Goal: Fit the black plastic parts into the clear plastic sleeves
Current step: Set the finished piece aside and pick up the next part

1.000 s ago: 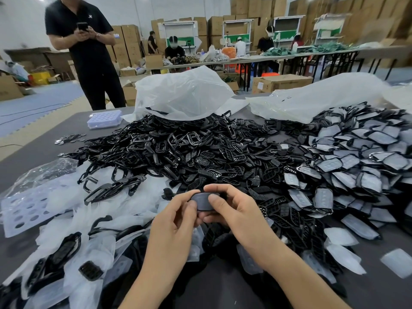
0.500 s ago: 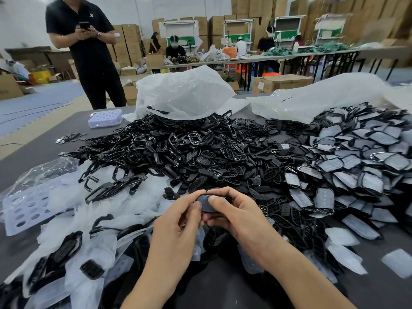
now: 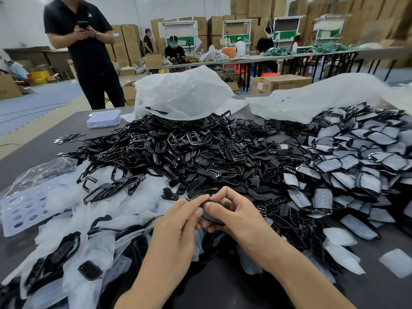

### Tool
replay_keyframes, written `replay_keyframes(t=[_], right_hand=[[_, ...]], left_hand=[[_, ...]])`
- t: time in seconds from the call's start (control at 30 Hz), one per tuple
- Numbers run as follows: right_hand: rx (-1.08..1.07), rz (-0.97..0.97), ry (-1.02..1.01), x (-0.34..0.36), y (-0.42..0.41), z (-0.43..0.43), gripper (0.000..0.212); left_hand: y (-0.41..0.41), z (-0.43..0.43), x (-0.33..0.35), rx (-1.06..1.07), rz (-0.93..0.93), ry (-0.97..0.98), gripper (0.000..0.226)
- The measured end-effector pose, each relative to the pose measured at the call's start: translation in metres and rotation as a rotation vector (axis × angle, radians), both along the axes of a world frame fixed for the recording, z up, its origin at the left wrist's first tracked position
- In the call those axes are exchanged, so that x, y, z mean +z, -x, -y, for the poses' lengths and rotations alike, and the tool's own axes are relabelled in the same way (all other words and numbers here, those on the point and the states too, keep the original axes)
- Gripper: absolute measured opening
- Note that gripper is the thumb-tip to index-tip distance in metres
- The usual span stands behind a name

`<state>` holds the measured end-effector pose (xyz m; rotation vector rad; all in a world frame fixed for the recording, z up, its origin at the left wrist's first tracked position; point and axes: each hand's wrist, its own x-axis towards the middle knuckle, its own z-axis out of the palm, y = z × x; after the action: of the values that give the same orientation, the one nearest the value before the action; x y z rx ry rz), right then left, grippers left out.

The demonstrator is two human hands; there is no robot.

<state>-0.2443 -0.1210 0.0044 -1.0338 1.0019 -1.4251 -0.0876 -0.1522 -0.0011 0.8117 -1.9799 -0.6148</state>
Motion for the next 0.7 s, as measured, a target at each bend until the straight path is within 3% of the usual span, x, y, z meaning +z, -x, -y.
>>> replay_keyframes(t=[0.23, 0.43, 0.6, 0.7], right_hand=[[-0.215, 0.036, -0.004, 0.005, 0.005, -0.001, 0.034], [-0.323, 0.052, -0.02, 0.006, 0.005, -0.001, 0.035], [-0.342, 0.113, -0.039, 0.009, 0.008, -0.002, 0.031], [-0.34, 0.134, -0.055, 0.009, 0.008, -0.001, 0.033]], left_hand=[[0.002, -0.01, 0.003, 0.005, 0.214, 0.216, 0.033], [0.008, -0.015, 0.002, -0.08, 0.367, 0.291, 0.034], [0.01, -0.018, 0.0, -0.131, 0.399, 0.296, 0.042], [0.008, -0.016, 0.0, -0.112, 0.333, 0.297, 0.036]])
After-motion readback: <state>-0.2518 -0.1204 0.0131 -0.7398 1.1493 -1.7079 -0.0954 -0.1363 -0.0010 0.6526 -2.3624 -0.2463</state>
